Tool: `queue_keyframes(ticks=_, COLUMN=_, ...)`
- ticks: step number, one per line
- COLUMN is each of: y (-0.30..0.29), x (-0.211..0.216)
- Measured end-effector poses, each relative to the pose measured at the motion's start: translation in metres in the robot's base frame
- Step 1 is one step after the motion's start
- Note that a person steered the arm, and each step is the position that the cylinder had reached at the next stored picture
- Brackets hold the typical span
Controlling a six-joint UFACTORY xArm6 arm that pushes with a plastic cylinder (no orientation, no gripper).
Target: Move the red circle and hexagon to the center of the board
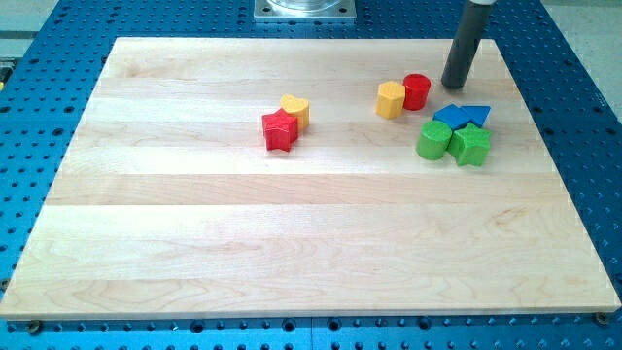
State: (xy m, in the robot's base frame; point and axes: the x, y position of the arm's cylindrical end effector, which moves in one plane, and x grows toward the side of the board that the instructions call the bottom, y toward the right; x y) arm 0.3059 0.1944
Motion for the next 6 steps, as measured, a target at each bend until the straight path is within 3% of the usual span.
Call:
queue_keyframes(ticks=1, y=-0.107, x=0.023)
queue_keyframes(ticks=2, y=-0.162, x=0.058)
queue_keyframes(ticks=3, y=-0.097, x=0.051)
queue_keyframes(ticks=4, y=-0.115, x=0.083)
queue_keyframes(ticks=5, y=-0.183, x=0.098)
queue_keyframes(ticks=6, y=-0.181, x=0.101)
